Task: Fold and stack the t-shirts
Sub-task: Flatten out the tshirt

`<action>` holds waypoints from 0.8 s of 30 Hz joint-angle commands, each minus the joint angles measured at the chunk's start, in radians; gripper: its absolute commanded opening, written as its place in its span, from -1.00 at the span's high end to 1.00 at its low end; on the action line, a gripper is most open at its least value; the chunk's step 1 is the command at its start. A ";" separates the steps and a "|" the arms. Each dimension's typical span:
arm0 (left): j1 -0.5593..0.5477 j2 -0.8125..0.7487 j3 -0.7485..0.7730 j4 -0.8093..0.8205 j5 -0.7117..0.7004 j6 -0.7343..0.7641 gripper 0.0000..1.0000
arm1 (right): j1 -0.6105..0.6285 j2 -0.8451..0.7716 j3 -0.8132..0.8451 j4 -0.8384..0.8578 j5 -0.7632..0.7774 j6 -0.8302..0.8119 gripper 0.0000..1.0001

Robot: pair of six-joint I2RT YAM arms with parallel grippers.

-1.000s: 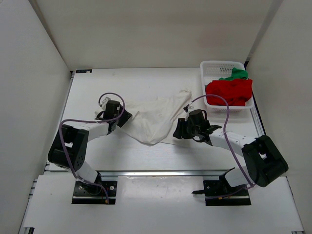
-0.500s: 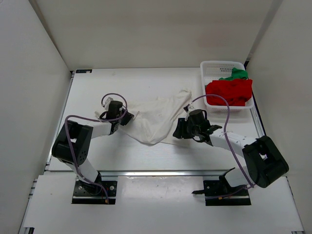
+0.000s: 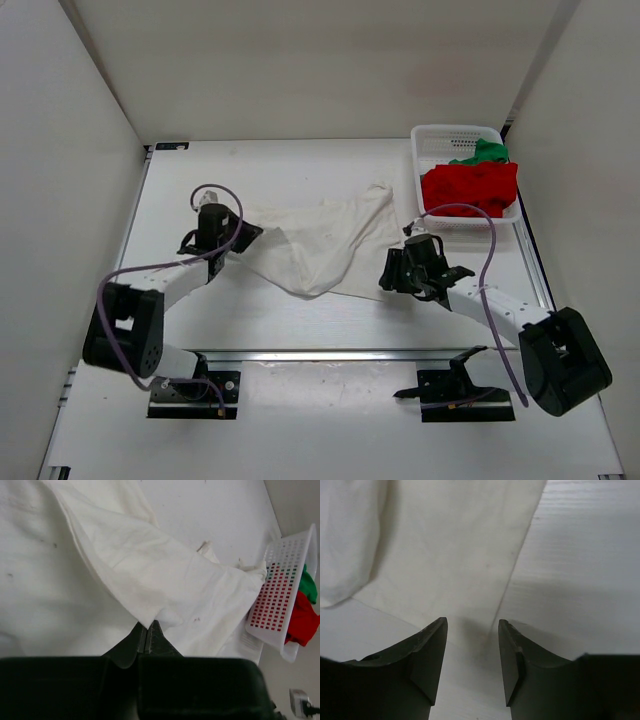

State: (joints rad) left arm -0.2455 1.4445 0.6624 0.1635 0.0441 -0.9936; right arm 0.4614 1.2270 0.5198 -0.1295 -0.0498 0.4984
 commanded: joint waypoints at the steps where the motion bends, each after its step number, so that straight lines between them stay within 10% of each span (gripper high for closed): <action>1: 0.040 -0.125 -0.020 -0.125 0.097 0.143 1.00 | 0.002 -0.044 0.003 -0.102 0.133 0.006 0.13; 14: 0.153 -0.418 -0.146 -0.424 0.175 0.361 1.00 | 0.118 0.094 0.066 -0.182 0.116 0.025 0.19; 19: 0.132 -0.434 -0.081 -0.475 0.201 0.401 1.00 | 0.089 0.161 0.120 -0.173 0.105 0.003 0.98; 24: 0.133 -0.391 0.095 -0.490 0.286 0.411 1.00 | 0.063 0.013 0.254 -0.246 0.179 -0.035 1.00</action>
State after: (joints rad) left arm -0.1135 1.0523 0.6281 -0.3317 0.2539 -0.6128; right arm 0.5499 1.3407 0.6598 -0.3454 0.0738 0.4931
